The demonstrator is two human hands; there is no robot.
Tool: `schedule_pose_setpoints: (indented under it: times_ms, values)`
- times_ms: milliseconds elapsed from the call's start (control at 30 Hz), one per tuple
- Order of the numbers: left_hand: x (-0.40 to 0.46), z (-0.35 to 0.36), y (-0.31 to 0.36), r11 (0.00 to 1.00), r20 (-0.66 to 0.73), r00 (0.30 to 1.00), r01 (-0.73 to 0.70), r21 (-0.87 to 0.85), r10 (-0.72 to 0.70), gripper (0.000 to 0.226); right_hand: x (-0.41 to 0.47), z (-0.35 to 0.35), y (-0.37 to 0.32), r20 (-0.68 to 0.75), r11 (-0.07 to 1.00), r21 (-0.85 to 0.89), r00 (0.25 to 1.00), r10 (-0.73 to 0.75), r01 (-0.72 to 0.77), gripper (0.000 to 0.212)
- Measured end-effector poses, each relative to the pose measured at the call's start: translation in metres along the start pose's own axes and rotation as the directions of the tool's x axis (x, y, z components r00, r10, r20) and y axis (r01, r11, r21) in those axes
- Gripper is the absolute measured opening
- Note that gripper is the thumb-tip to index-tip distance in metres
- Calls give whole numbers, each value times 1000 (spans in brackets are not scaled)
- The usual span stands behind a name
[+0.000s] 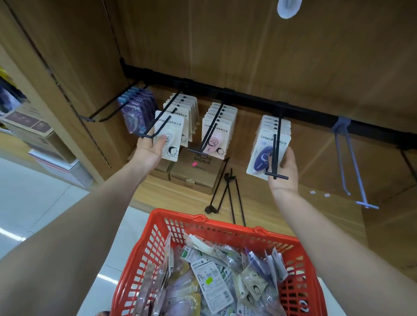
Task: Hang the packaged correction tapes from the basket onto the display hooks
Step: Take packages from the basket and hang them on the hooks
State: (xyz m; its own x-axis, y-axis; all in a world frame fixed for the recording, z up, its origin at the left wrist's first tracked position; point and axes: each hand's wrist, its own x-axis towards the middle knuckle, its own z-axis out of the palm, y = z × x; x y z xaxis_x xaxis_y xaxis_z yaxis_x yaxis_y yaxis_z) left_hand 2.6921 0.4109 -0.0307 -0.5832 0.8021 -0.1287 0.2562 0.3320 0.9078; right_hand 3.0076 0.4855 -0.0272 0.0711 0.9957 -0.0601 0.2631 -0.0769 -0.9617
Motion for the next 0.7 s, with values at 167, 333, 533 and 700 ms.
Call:
schedule_pose_setpoints:
  times_ms: [167,333,533,700]
  values:
    - [11,11,11,998,15,1000,-3,57,2,52,7,1,4,13,1000,-3,1000,-12,12,54]
    - [18,21,17,988,22,996,88,126,-91,58,4,-1,6,18,988,-143,998,65,-62,68]
    - [-2,17,16,960,19,977,204,194,-211,62,-29,-13,15,-1,946,-272,983,183,-176,67]
    - [-67,26,-18,965,63,974,206,163,-218,67,-85,-18,32,-65,958,-257,991,117,-130,44]
